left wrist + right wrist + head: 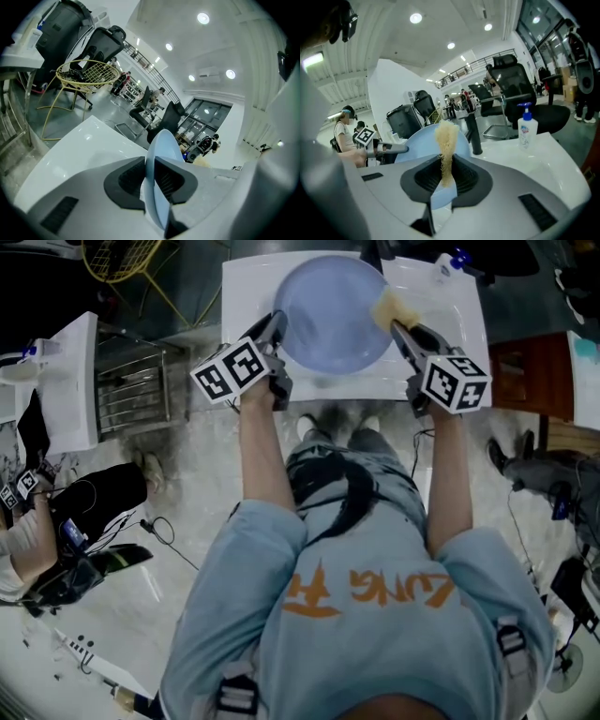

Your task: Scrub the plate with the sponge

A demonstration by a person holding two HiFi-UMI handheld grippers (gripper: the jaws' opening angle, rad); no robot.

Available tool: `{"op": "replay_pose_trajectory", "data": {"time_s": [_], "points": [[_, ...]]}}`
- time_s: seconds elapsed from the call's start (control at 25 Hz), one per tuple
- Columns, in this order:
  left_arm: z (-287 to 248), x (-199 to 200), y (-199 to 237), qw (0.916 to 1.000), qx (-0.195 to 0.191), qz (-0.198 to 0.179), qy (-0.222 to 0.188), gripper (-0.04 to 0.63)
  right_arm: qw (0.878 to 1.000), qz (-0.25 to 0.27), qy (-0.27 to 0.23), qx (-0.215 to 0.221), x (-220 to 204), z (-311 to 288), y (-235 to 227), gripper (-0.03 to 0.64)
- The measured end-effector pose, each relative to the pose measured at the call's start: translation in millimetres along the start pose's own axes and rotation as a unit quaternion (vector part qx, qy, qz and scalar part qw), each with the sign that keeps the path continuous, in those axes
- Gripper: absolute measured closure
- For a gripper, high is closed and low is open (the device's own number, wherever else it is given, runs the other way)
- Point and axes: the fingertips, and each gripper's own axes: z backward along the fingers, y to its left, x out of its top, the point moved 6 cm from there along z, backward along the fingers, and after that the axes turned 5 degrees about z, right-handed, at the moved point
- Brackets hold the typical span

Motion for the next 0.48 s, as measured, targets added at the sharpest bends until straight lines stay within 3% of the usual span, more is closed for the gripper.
{"op": "replay_pose_trajectory", "data": {"time_s": [0.24,0.48], "points": [[-1,-7,-19,0.9996,-0.018,0.018,-0.014,0.545,0.990,0.059,-0.095,-0.082,30,28,-17,0.568],[-8,-18,-40,0.9984,-0.044,0.032,-0.015,0.545,0.979,0.050,-0.151,-0.130,44,54,-31,0.568]]}}
